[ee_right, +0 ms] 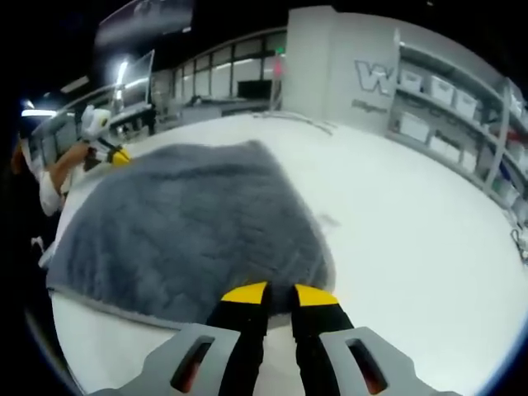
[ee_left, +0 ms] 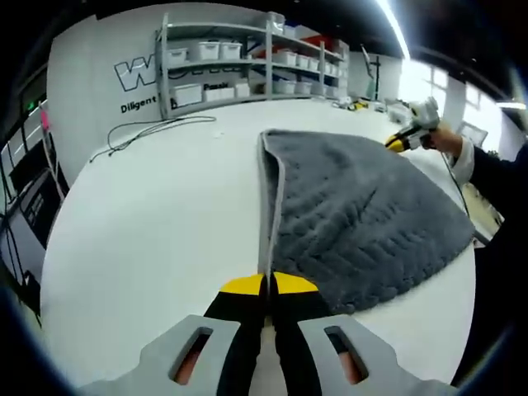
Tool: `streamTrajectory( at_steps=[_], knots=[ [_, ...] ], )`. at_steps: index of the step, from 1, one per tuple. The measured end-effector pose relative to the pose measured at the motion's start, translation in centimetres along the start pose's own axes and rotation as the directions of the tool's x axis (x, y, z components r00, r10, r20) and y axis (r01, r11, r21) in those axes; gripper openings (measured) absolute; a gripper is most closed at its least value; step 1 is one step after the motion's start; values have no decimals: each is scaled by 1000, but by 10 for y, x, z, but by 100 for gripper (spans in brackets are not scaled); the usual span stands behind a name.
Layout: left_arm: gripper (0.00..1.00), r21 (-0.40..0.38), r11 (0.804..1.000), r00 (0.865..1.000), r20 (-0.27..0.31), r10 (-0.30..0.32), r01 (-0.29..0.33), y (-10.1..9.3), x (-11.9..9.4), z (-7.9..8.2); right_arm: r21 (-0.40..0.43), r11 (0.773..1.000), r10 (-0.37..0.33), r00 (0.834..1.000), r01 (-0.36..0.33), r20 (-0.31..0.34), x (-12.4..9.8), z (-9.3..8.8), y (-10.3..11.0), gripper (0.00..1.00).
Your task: Open the folded towel by lifting each exposed corner and separating the folded layers until the towel lies flat within the target outline without major curled edges
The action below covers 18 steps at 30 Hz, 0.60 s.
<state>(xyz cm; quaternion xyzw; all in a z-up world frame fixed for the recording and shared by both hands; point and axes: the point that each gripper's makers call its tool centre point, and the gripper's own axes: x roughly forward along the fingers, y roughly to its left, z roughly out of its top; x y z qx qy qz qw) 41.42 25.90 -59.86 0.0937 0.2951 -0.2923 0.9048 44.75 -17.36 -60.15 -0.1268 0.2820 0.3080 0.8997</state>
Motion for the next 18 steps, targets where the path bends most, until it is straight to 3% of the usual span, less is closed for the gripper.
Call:
streamTrajectory(
  at_steps=[18],
  knots=[
    [2,46,999,999,-26,31,-29,14,17,13,13,1000,-2,1000,2,24,-14,-9,13,8]
  ],
)
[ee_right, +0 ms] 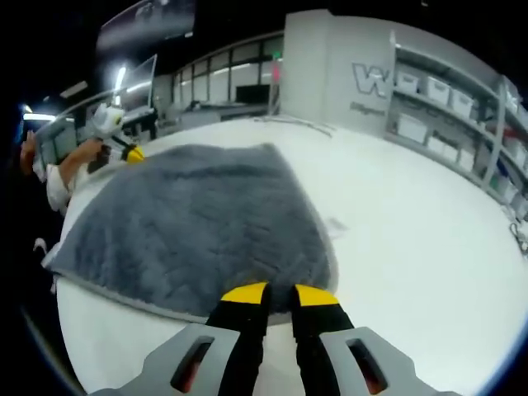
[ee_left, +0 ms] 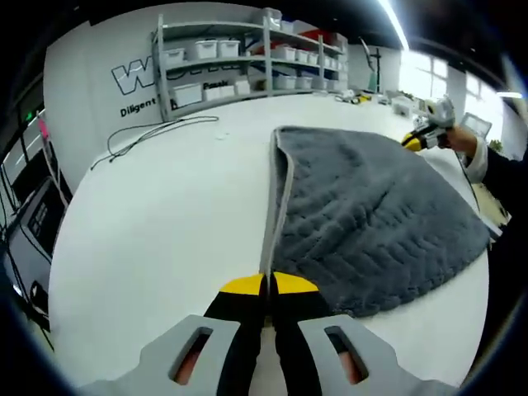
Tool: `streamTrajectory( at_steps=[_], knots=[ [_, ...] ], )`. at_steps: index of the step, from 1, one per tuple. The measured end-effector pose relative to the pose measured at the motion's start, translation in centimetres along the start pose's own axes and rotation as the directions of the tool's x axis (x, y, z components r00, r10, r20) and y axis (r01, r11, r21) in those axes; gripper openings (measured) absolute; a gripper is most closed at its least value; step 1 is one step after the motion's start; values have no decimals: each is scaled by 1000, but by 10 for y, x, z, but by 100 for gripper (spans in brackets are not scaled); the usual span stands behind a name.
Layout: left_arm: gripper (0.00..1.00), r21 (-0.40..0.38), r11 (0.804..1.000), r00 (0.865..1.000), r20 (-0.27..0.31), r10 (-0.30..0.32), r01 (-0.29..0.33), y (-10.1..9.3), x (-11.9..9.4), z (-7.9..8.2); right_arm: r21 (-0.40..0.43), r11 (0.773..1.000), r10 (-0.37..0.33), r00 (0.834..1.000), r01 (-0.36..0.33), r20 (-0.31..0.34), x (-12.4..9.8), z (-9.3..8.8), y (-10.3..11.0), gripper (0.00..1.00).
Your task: Open the folded towel by lifting each exposed corner and separating the folded layers until the towel lies flat within the target outline without major curled edges
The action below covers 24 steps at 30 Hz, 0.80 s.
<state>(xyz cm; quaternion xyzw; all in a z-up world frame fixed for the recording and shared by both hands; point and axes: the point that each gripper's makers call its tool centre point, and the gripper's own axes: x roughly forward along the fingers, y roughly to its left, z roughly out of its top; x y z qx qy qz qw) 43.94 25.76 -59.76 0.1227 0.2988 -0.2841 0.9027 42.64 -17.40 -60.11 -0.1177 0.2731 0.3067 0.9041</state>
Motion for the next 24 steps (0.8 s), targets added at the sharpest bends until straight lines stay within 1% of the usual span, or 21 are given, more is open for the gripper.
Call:
streamTrajectory(
  at_steps=[4,11,24],
  knots=[
    [2,1,1000,1000,-6,6,-6,1,3,2,1,1000,5,1000,-5,5,-2,-1,2,8],
    [2,6,1000,1000,-12,18,-18,6,8,6,-16,1000,1,1000,-1,-3,-4,-2,6,8],
    [2,34,998,998,-36,46,-45,16,21,15,-25,1000,-3,1000,3,-2,-8,-4,11,8]
  ],
)
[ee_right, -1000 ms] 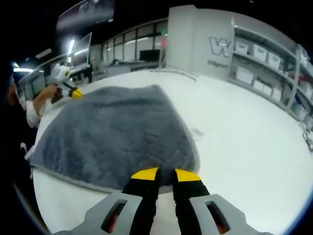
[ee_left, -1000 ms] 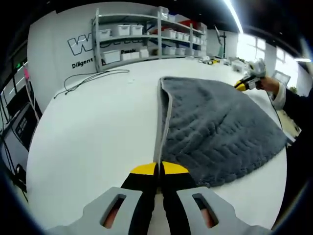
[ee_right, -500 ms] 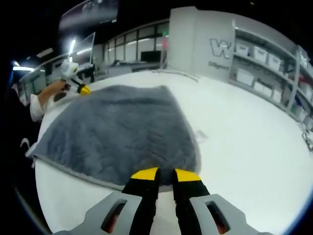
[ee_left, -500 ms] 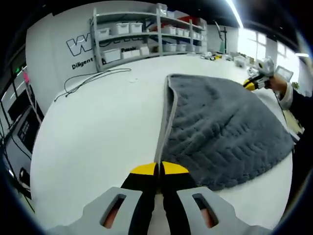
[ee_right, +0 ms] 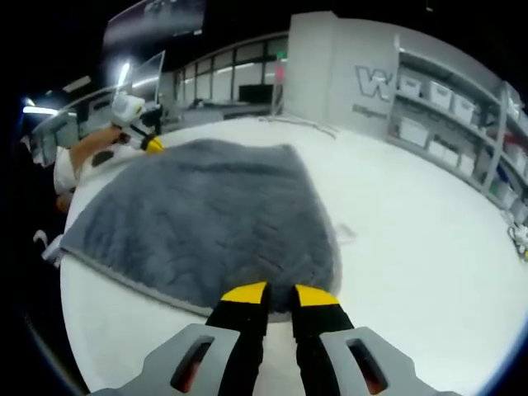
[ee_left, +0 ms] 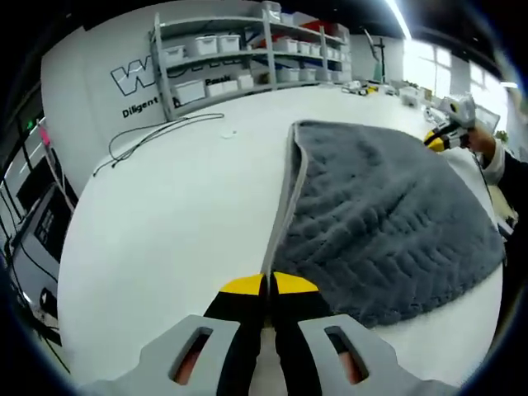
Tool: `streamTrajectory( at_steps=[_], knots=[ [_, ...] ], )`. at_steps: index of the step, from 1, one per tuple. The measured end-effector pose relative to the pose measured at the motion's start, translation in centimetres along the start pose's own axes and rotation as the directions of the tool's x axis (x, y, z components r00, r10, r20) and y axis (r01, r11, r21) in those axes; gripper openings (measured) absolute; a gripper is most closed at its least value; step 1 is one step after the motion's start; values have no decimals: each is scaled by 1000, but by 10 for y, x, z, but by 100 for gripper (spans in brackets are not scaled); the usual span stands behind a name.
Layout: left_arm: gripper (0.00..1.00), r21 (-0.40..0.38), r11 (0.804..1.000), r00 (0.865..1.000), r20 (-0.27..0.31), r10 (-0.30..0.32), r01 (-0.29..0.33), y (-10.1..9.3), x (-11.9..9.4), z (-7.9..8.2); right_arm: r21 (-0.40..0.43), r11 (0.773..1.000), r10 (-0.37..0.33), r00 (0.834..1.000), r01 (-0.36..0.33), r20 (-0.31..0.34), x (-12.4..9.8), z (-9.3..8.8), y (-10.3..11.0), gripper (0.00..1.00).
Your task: Open the folded towel by lifting each exposed corner and separating the folded layers until the towel lies flat within the target outline without major curled edges
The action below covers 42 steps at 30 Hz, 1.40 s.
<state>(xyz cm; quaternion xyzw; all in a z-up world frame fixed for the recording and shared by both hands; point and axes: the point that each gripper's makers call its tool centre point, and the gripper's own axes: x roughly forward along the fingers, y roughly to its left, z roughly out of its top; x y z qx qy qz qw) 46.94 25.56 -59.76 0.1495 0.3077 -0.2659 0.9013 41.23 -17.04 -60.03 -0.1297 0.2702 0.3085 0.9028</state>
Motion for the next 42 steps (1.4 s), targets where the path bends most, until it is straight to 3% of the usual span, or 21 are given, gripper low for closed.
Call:
streamTrajectory(
  at_steps=[20,42],
  knots=[
    [3,-26,998,998,25,56,-55,14,23,18,3,1000,24,1000,-24,15,-10,-5,13,8],
    [3,-60,998,997,66,39,-35,29,45,33,23,1000,14,1000,-14,21,-17,-10,27,8]
  ],
)
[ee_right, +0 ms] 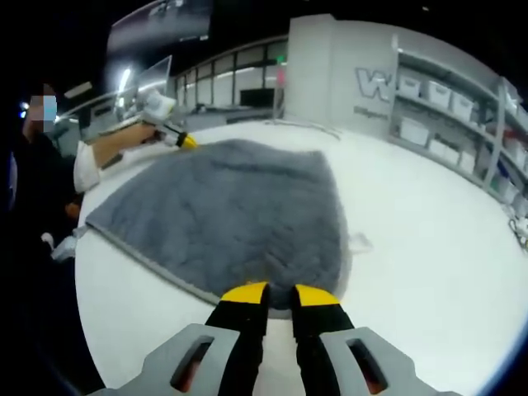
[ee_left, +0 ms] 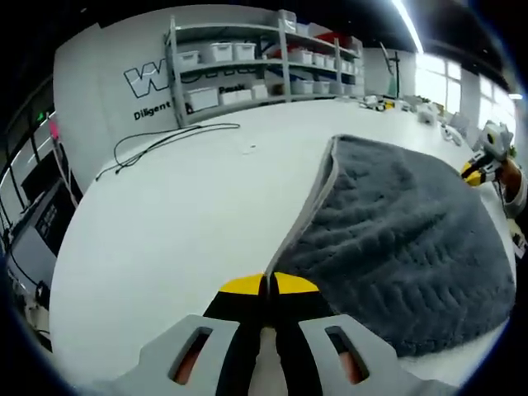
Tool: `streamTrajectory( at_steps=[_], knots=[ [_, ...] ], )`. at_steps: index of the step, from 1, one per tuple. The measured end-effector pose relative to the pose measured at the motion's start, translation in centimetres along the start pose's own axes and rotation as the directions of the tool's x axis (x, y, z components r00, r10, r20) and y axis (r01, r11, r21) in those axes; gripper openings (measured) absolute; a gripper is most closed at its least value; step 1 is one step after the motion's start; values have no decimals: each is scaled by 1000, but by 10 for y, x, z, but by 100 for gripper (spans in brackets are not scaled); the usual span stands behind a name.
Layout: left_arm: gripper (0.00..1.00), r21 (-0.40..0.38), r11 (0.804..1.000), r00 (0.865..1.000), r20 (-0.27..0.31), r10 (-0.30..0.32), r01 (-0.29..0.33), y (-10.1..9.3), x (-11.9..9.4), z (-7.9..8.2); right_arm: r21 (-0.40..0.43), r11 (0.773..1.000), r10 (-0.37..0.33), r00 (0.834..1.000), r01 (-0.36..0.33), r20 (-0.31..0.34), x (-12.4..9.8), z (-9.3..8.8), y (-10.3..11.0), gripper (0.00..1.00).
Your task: Open the folded towel by lifting each exposed corner and separating the folded layers until the towel lies flat within the target outline without major curled edges
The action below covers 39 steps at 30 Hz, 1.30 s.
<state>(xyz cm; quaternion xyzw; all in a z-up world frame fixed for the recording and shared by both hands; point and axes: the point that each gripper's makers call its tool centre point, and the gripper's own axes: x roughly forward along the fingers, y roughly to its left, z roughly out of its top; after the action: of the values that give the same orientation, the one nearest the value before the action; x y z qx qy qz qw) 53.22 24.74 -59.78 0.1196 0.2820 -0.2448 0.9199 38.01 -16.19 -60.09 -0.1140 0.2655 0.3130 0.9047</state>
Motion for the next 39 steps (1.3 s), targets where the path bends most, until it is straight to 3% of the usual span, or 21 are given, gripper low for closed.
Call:
streamTrajectory(
  at_steps=[14,39],
  knots=[
    [4,33,999,1000,-6,-21,22,3,18,12,11,1000,-9,1000,9,-22,-4,-3,13,8],
    [5,42,999,999,44,-26,24,4,41,29,22,999,-36,998,37,-51,-14,-8,36,9]
  ],
)
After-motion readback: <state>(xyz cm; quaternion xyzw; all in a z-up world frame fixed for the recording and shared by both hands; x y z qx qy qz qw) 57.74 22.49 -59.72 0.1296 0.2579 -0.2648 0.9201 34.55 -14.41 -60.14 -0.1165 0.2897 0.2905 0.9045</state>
